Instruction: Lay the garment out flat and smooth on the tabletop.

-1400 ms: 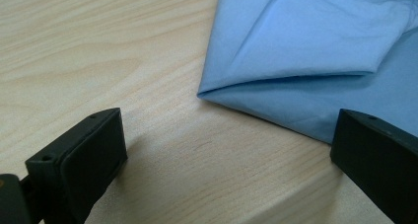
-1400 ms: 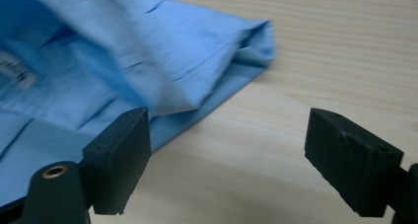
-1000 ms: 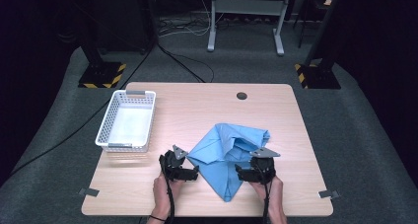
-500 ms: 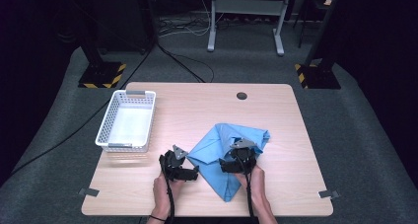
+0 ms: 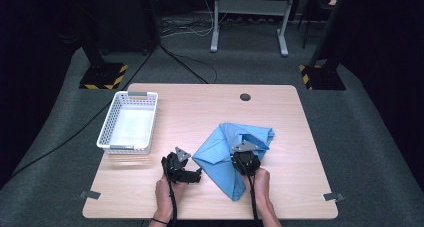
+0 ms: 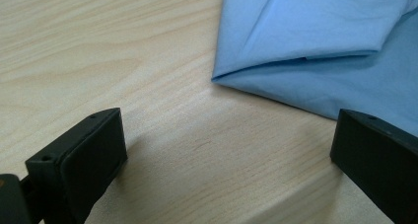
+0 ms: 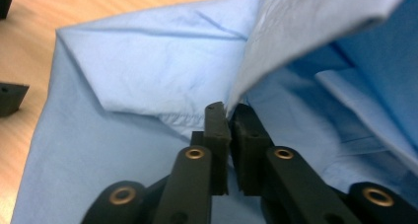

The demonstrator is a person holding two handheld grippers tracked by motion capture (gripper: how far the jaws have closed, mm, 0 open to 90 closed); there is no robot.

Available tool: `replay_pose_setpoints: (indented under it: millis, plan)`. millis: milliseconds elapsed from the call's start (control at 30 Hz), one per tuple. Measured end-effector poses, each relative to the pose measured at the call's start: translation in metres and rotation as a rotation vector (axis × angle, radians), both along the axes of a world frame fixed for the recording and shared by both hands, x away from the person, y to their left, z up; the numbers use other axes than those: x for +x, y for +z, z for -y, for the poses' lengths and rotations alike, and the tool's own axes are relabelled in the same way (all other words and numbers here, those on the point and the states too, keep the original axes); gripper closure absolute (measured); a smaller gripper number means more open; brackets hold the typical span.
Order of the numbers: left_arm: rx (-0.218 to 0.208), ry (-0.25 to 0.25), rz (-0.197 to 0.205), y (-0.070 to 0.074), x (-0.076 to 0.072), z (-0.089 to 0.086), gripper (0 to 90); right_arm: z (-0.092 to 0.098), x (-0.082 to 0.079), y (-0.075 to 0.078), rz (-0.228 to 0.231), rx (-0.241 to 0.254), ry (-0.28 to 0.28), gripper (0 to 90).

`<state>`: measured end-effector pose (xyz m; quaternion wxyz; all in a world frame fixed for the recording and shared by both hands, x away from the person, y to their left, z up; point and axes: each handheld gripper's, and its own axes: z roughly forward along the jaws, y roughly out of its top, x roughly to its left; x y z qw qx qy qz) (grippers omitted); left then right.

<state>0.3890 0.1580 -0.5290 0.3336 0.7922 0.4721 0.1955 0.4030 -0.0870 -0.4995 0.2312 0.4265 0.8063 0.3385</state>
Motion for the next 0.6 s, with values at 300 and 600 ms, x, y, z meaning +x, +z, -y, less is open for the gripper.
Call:
replay_pose_setpoints:
  millis: [300,600]
  plan:
    - [-0.054,-0.045,0.002,0.002,0.001,0.005,1.1,0.006,0.008,0.01,0.013,-0.006,0.0,88.3]
    - [0.002,-0.083,-0.007,0.001,0.011,0.039,0.2,0.007,0.012,0.015,0.027,-0.027,0.003,88.5]
